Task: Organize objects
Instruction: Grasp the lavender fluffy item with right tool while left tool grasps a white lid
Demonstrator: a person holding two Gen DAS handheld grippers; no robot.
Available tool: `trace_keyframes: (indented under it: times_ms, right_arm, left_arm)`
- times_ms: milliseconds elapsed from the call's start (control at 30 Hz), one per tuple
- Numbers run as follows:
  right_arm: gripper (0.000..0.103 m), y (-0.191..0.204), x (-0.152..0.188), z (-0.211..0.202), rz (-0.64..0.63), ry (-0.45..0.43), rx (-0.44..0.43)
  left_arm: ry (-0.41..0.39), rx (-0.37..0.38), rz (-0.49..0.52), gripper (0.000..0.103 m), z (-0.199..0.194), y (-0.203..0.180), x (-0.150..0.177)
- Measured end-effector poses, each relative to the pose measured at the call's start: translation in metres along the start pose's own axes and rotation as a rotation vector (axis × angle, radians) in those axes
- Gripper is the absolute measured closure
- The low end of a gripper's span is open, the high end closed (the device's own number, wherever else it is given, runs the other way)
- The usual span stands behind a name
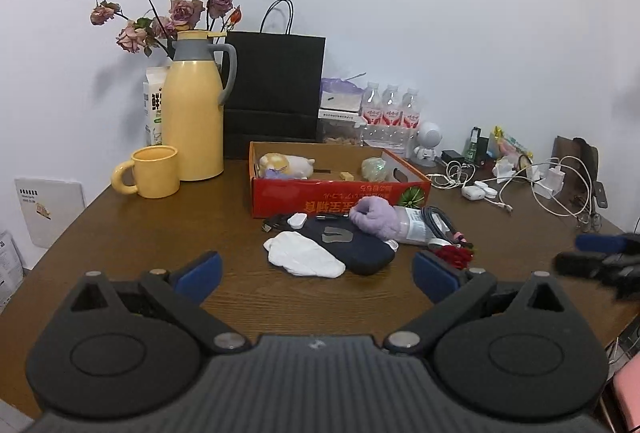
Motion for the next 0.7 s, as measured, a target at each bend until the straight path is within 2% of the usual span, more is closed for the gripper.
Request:
trace_keyframes:
  times_ms: [67, 133, 200, 300, 467, 600, 667, 700]
  right_arm:
    - [0.008, -0.003, -0.005, -0.017, 0.014, -0.015, -0.004]
    - [0.001, -0.004, -0.01, -0.028, 0.005, -0.033, -0.005]
    - [0.0, -0.008, -0.013, -0.024, -0.01, -0.05, 0.02]
    - [0.0, -0.013, -0.008, -0.005, -0.003, -0.047, 0.091]
    - [0.002, -0.01, -0.001, 0.051, -0.018, -0.038, 0.105]
    - [0.01, -0.008, -0.005, 0.103, -0.032, 0.001, 0.113]
    - [0.022, -0.005, -0.008, 0.133, -0.029, 0.025, 0.077]
    - [0.032, -0.002, -0.01, 0.145, -0.026, 0.038, 0.05]
  left_arm:
    - [-0.008, 0.013, 0.01, 0.0, -0.003, -0.002, 0.001]
    - [-0.015, 0.032, 0.017, 0.0, -0.002, -0.003, 0.004]
    - [0.008, 0.014, 0.018, 0.0, 0.006, 0.0, 0.01]
    - [0.054, 0.011, 0.003, 0.0, 0.027, 0.005, 0.022]
    - [0.133, 0.017, 0.033, 0.0, 0.09, 0.005, 0.033]
    - [0.139, 0.02, 0.076, 0.001, 0.143, 0.008, 0.026]
    - [0.146, 0.025, 0.096, 0.007, 0.169, 0.015, 0.018]
    - [0.148, 0.023, 0.101, 0.007, 0.181, 0.021, 0.014]
Point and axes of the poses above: each gripper's, at about its wrist camera, not at the fingertips, and z roughly the way its jaws point, y to its left, x to its underside, the point moved 7 cm from there along z, roughly the way its jaws point, and after that the axes turned 2 degrees about -y, right-handed, at the moved point
